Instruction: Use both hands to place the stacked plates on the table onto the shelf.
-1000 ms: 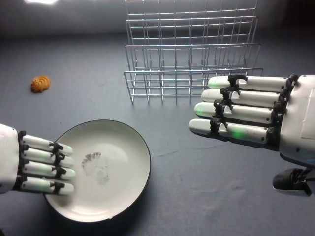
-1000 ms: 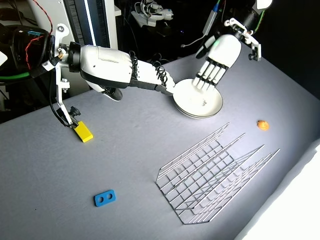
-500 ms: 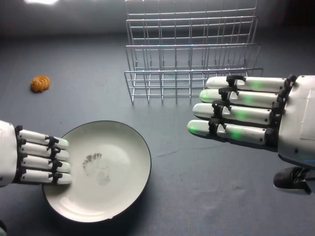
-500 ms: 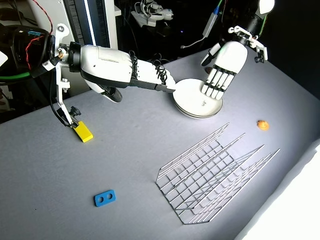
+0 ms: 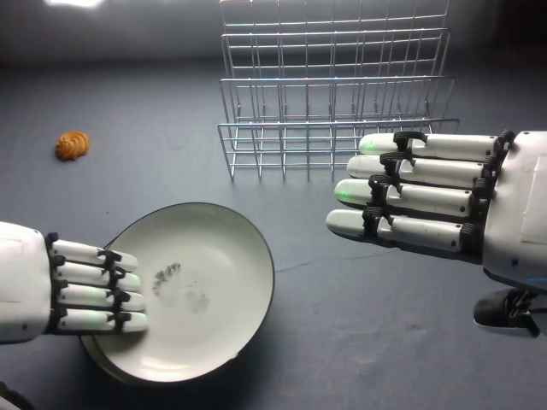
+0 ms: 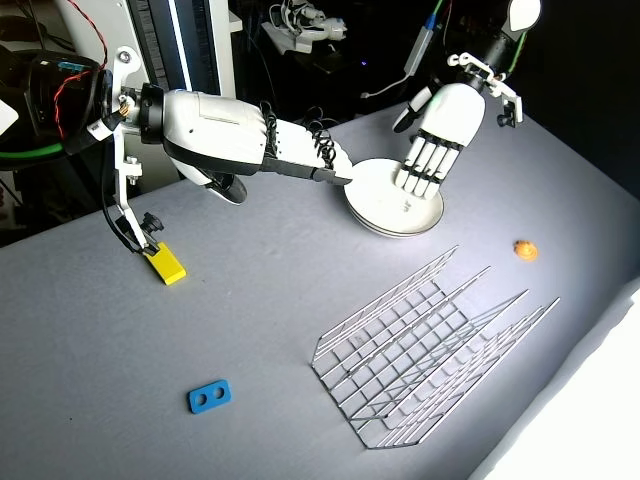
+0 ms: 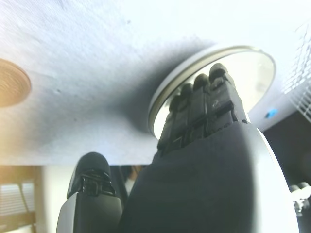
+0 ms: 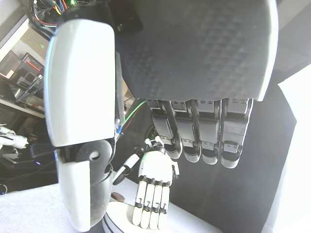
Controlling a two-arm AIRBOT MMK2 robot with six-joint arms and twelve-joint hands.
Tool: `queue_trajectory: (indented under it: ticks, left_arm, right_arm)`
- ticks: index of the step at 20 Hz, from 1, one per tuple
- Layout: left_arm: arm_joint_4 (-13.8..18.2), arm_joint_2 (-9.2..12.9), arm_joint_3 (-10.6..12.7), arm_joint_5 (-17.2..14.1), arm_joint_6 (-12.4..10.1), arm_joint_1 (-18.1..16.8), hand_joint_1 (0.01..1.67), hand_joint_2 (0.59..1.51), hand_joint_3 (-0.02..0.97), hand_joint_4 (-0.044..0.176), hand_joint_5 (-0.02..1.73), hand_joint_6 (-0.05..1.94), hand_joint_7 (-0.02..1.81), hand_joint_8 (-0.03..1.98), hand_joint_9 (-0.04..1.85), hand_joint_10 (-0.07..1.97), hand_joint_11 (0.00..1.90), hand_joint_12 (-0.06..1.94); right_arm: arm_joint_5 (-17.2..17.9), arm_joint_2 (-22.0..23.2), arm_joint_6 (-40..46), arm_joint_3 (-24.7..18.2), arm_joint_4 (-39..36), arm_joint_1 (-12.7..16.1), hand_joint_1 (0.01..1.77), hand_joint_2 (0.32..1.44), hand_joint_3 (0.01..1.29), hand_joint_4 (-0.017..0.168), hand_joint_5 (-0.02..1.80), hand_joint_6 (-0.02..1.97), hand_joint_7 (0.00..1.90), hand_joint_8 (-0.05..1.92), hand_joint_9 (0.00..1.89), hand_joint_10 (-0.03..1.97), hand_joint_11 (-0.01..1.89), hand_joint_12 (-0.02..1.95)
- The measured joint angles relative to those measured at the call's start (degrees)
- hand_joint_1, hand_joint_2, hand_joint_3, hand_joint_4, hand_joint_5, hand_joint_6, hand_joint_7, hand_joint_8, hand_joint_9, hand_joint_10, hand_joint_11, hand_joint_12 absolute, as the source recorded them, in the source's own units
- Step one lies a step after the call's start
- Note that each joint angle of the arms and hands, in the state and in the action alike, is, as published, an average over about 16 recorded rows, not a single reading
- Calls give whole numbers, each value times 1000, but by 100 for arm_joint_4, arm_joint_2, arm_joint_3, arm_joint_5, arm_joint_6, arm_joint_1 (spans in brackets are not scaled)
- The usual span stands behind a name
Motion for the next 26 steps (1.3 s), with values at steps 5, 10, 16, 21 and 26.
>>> queue_trajectory:
  ticks: [5, 10, 16, 21, 26]
  left_arm:
    - [-254, -41, -280, 138, -27, 23, 21, 1157, 8, -12, 35, -20, 30, -4, 32, 9, 20, 10]
    - [-558, -87, -543, 287, -41, 27, 21, 1159, 9, -12, 38, -20, 28, -5, 34, 9, 21, 10]
    - [-878, -152, -768, 430, -42, 0, 21, 1160, 9, -11, 41, -20, 31, -6, 34, 8, 21, 10]
    - [-1015, -181, -850, 498, -43, -24, 20, 1160, 9, -11, 38, -20, 31, -6, 29, 9, 21, 11]
    - [-1070, -206, -874, 523, -49, -44, 20, 1160, 9, -11, 28, -20, 23, -6, 24, 9, 20, 10]
  right_arm:
    - [-3, -32, -92, 6, 4, 4, 1104, 932, 19, 2, 37, 19, 15, 12, 18, 4, 27, 9]
    - [-20, -201, -302, 45, 1, 94, 1110, 931, 20, 2, 46, 19, 27, 12, 34, 4, 26, 107]
    - [-266, -794, -623, 385, 13, 417, 1128, 934, 20, 2, 82, 19, 54, 13, 69, 4, 23, 351]
    - [-609, -1518, -823, 898, 21, 748, 1151, 939, 19, 2, 150, 21, 128, 13, 139, 26, 18, 731]
    - [-998, -2221, -943, 1457, 36, 997, 1154, 942, 19, 2, 236, 24, 203, 15, 192, 39, 17, 995]
